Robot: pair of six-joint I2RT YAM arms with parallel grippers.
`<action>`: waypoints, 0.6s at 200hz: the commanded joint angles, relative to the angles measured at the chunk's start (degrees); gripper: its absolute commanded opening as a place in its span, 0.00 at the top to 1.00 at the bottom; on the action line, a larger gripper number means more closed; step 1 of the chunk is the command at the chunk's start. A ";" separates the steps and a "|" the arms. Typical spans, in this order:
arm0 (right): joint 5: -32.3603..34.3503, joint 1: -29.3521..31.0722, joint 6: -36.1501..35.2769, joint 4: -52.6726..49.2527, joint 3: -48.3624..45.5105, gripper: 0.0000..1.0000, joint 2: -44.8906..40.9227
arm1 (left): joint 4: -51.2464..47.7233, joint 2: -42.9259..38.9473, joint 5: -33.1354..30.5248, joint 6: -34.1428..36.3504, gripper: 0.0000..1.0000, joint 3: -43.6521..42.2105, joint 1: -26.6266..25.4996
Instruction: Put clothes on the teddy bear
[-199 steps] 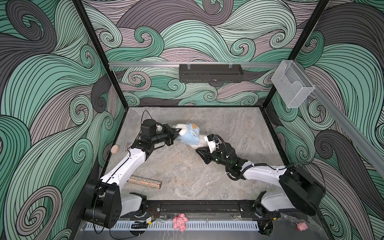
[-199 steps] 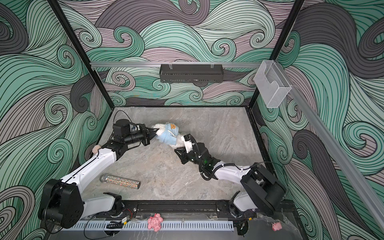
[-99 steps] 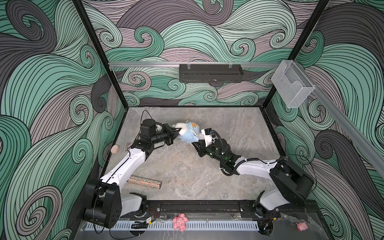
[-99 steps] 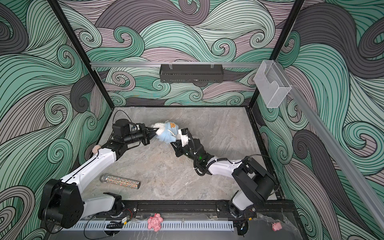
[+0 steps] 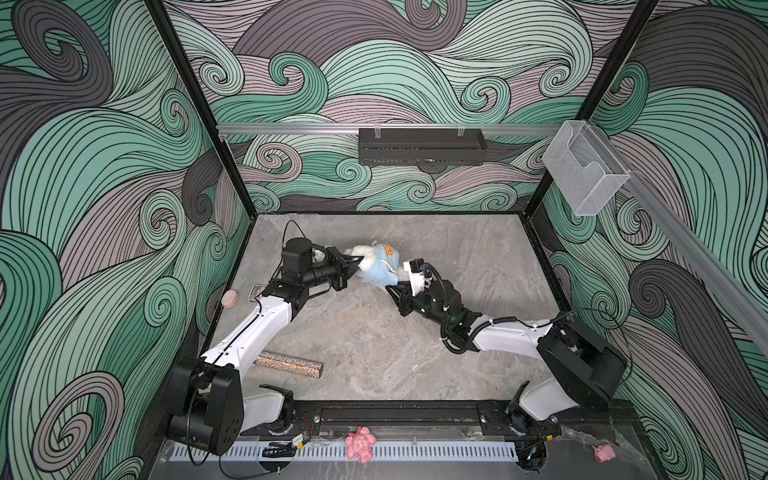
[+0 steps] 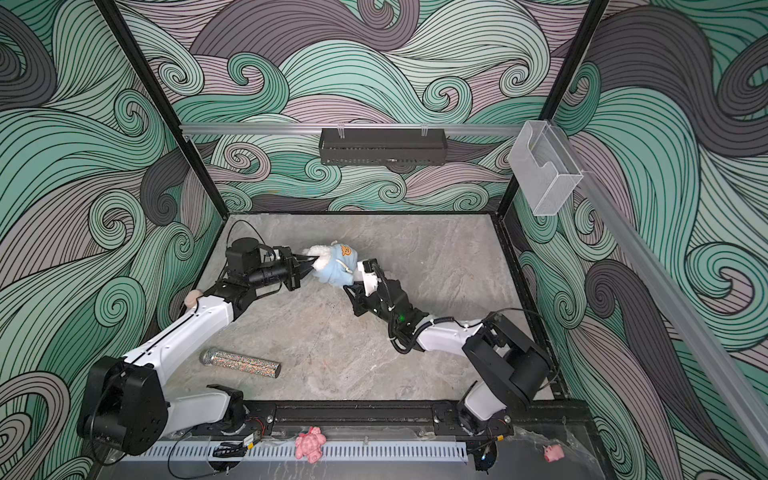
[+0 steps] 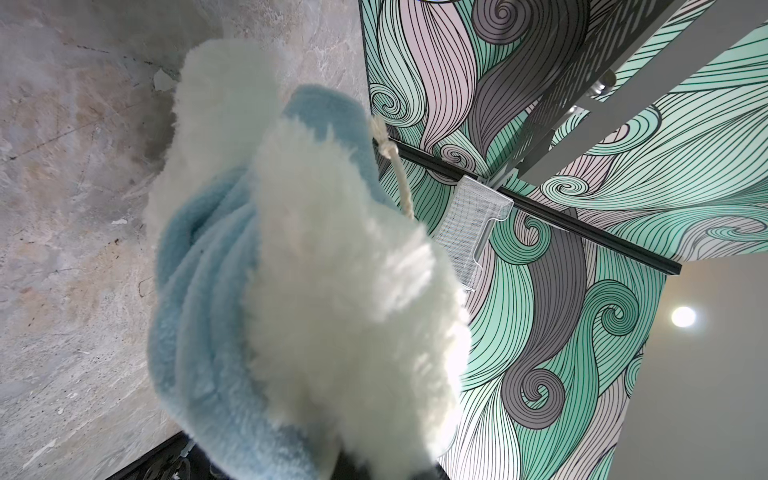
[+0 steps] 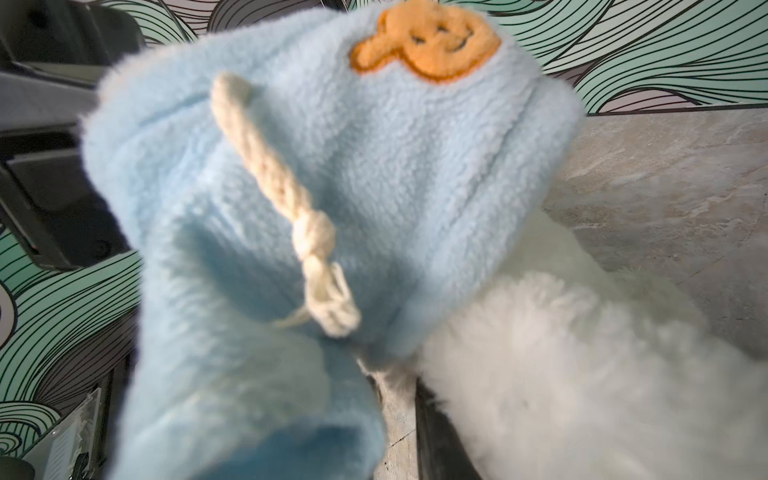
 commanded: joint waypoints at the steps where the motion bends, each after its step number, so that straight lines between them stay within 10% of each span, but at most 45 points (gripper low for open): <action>1: 0.80 0.16 -1.36 1.28 0.20 0.78 0.49 | 2.39 -0.05 1.95 -0.41 1.00 2.47 -0.70; 120: 0.10 -1.15 1.14 4.69 4.79 0.78 2.05 | 3.44 0.70 2.08 -0.34 1.00 2.18 -2.27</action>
